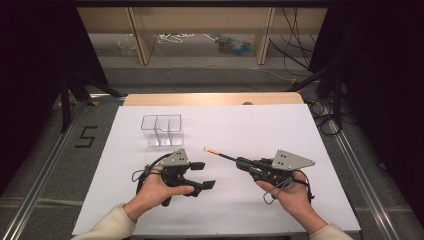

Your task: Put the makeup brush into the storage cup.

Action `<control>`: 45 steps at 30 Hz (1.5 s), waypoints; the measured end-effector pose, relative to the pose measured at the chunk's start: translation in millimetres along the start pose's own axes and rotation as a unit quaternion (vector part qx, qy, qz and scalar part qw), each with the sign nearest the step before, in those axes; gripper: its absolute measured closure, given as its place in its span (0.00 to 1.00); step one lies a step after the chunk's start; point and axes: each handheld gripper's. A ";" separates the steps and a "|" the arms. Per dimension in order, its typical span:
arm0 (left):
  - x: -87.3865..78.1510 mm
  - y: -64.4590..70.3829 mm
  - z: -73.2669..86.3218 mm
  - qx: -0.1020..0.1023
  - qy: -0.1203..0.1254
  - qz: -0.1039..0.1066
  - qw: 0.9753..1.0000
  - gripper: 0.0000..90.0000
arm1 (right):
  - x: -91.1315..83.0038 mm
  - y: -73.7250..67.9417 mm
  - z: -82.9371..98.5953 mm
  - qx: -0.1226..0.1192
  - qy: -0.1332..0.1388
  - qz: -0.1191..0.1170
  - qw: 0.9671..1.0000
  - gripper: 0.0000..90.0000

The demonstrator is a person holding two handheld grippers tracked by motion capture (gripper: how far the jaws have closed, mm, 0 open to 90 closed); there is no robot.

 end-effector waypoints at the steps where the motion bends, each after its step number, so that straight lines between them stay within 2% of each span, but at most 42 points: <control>1: 1.2 0.4 -2.5 -0.027 0.015 0.003 1.000 0.28 | 1.9 0.6 -0.5 0.001 0.007 0.002 1.000 0.94; 2: 1.9 0.4 -3.8 -0.046 0.025 0.008 0.999 0.28 | 2.5 0.9 -1.7 0.004 0.003 0.001 1.000 0.94; 3: 1.9 0.4 -3.8 -0.046 0.025 0.008 0.999 0.28 | 2.5 0.9 -1.7 0.004 0.003 0.001 1.000 0.94; 4: 2.7 0.1 -5.0 -0.066 0.037 0.011 0.997 0.28 | 5.0 0.3 -2.3 0.010 0.013 0.004 1.000 0.94; 5: 3.0 -0.3 -5.8 -0.075 0.043 0.012 0.996 0.28 | 6.5 1.6 -4.1 0.001 0.019 0.005 1.000 0.94; 6: 4.2 -1.4 -8.2 -0.100 0.061 0.017 0.993 0.29 | 8.1 1.0 -6.9 0.004 0.021 0.005 1.000 0.94; 7: 4.5 -1.8 -9.5 -0.112 0.071 0.021 0.991 0.29 | 8.4 1.0 -8.9 0.006 0.016 -0.004 1.000 0.94; 8: 4.8 -2.0 -10.9 -0.123 0.080 0.023 0.989 0.28 | 10.6 0.8 -10.0 0.001 0.030 0.003 1.000 0.94; 9: 5.3 -1.6 -12.4 -0.134 0.091 0.024 0.987 0.28 | 10.6 2.3 -11.7 -0.010 0.028 0.004 1.000 0.94; 10: 5.6 -2.2 -13.6 -0.136 0.099 0.025 0.985 0.28 | 11.3 2.3 -12.5 -0.012 0.031 0.005 0.999 0.94; 11: 5.6 -2.2 -13.6 -0.136 0.099 0.025 0.985 0.28 | 12.3 1.2 -12.7 -0.005 0.034 0.003 0.999 0.94; 12: 6.3 -2.1 -15.7 -0.153 0.110 0.024 0.982 0.28 | 13.0 0.6 -13.1 -0.004 0.035 0.000 0.999 0.94; 13: 6.3 -2.1 -15.7 -0.153 0.110 0.024 0.982 0.28 | 12.8 0.2 -13.6 -0.007 0.032 0.005 0.999 0.94; 15: 7.6 -2.8 -17.4 -0.164 0.122 0.027 0.979 0.28 | 12.7 1.1 -13.8 -0.014 0.036 0.003 0.999 0.94; 16: 8.9 -3.4 -18.6 -0.174 0.132 0.029 0.975 0.28 | 12.4 1.4 -13.9 -0.016 0.037 0.004 0.999 0.94; 17: 8.9 -3.4 -18.6 -0.174 0.132 0.029 0.975 0.28 | 12.4 1.4 -13.9 -0.016 0.037 0.004 0.999 0.94; 18: 10.6 -3.2 -19.4 -0.188 0.141 0.034 0.971 0.28 | 12.1 1.6 -14.2 -0.015 0.039 0.002 0.999 0.94; 19: 10.6 -3.2 -19.4 -0.188 0.141 0.034 0.971 0.28 | 12.1 1.6 -14.2 -0.015 0.039 0.002 0.999 0.94; 20: 11.8 -3.2 -19.6 -0.190 0.146 0.038 0.970 0.28 | 11.7 1.6 -14.5 -0.016 0.038 0.003 0.999 0.94; 21: 13.1 -2.8 -19.8 -0.194 0.151 0.044 0.968 0.28 | 11.9 0.6 -14.6 -0.011 0.038 0.001 0.999 0.94; 22: 15.1 -1.5 -20.3 -0.204 0.157 0.049 0.965 0.28 | 11.8 0.1 -14.6 -0.008 0.038 0.001 0.999 0.94; 24: 16.8 -0.3 -21.1 -0.212 0.164 0.055 0.962 0.29 | 12.3 1.5 -14.6 -0.021 0.044 0.002 0.999 0.94; 25: 17.5 0.2 -21.5 -0.215 0.166 0.058 0.961 0.29 | 12.0 0.9 -14.6 -0.018 0.041 0.004 0.999 0.94; 27: 18.7 1.0 -22.1 -0.220 0.168 0.060 0.959 0.30 | 12.1 1.0 -14.6 -0.019 0.042 0.004 0.999 0.94; 28: 18.7 1.0 -22.1 -0.220 0.168 0.060 0.959 0.31 | 11.7 1.3 -14.8 -0.018 0.041 0.003 0.999 0.94; 29: 20.2 1.5 -22.0 -0.225 0.170 0.066 0.957 0.32 | 11.3 0.3 -14.8 -0.008 0.037 -0.003 0.999 0.94; 30: 20.9 1.9 -21.8 -0.226 0.171 0.067 0.957 0.33 | 11.0 -0.1 -14.8 -0.007 0.035 -0.002 0.999 0.94; 31: 20.9 1.9 -21.8 -0.226 0.171 0.067 0.957 0.34 | 11.5 1.3 -14.9 -0.019 0.041 0.000 0.999 0.94; 32: 21.6 2.3 -21.7 -0.228 0.171 0.067 0.956 0.36 | 11.4 1.0 -14.8 -0.019 0.040 0.004 0.999 0.94; 34: 21.0 2.2 -21.9 -0.231 0.177 0.065 0.954 0.40 | 11.4 0.8 -14.6 -0.019 0.038 0.003 0.999 0.94; 35: 20.6 1.6 -22.2 -0.235 0.183 0.063 0.952 0.44 | 11.3 0.5 -14.7 -0.018 0.036 0.003 0.999 0.94; 36: 20.6 1.6 -22.2 -0.235 0.183 0.063 0.952 0.46 | 12.0 0.5 -14.6 -0.020 0.038 0.004 0.999 0.94; 37: 19.3 0.1 -22.9 -0.248 0.188 0.065 0.948 0.48 | 11.8 0.2 -14.6 -0.020 0.034 0.003 0.999 0.94; 38: 19.3 0.1 -22.9 -0.248 0.188 0.065 0.948 0.50 | 12.0 0.3 -14.2 -0.021 0.032 0.004 0.999 0.94; 40: 18.3 -0.8 -23.3 -0.253 0.193 0.063 0.946 0.53 | 13.5 0.3 -13.3 -0.021 0.040 -0.001 0.999 0.94; 41: 18.2 -1.3 -23.3 -0.254 0.196 0.064 0.945 0.56 | 13.1 -0.2 -13.1 -0.022 0.029 0.004 0.999 0.94; 42: 18.0 -1.3 -23.1 -0.259 0.199 0.063 0.943 0.59 | 15.6 -1.2 -12.0 -0.021 0.039 0.012 0.999 0.94; 43: 17.9 -1.8 -22.7 -0.259 0.202 0.064 0.943 0.62 | 15.0 -0.8 -11.9 -0.023 0.028 0.004 0.999 0.94; 44: 17.5 -2.2 -22.3 -0.260 0.205 0.063 0.941 0.66 | 16.7 -1.3 -11.2 -0.023 0.032 0.003 0.999 0.94; 45: 17.4 -2.7 -22.1 -0.263 0.209 0.062 0.940 0.69 | 16.2 -3.1 -11.0 -0.016 0.018 0.004 1.000 0.94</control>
Point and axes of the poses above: each handheld gripper's, and its own axes: x roughly forward along the jaws, z roughly out of its underside, y roughly to its right, and after that the axes turned 11 degrees about -z, right-handed
